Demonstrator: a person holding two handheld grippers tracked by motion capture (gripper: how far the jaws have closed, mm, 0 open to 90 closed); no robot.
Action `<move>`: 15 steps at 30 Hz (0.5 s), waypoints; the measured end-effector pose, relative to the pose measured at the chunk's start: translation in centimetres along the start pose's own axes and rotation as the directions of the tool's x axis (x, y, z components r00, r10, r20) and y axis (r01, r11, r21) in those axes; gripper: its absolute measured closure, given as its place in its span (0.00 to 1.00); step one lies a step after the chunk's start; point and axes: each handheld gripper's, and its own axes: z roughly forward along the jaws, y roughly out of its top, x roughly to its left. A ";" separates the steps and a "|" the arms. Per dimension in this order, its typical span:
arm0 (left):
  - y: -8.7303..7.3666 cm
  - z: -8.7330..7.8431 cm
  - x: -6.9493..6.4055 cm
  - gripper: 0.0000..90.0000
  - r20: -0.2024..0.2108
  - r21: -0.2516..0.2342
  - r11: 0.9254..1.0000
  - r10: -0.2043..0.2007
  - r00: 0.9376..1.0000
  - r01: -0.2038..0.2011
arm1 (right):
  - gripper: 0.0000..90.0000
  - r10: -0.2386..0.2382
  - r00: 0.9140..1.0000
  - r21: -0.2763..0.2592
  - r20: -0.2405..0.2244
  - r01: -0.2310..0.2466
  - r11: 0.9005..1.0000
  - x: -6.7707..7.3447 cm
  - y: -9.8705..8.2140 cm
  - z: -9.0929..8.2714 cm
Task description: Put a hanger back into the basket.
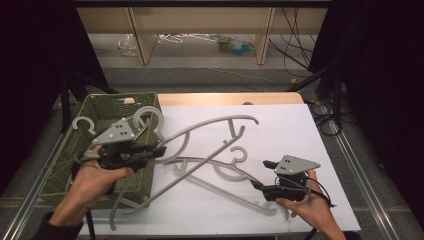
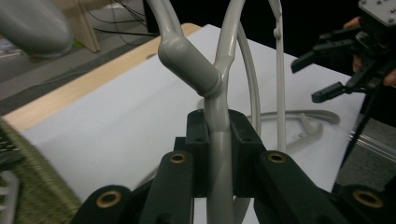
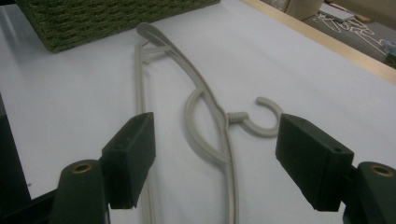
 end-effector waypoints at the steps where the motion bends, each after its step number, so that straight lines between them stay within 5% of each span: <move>1: 0.2 -0.5 0.4 0.89 -0.014 -0.004 1.000 0.002 1.000 -0.002 | 0.33 0.003 1.000 0.004 -0.003 -0.003 1.000 0.0 0.0 0.0; 15: 1.0 -2.8 6.2 0.89 -0.156 -0.017 1.000 -0.024 0.987 0.022 | 0.30 0.006 1.000 0.020 -0.003 -0.006 1.000 -0.1 -0.2 0.5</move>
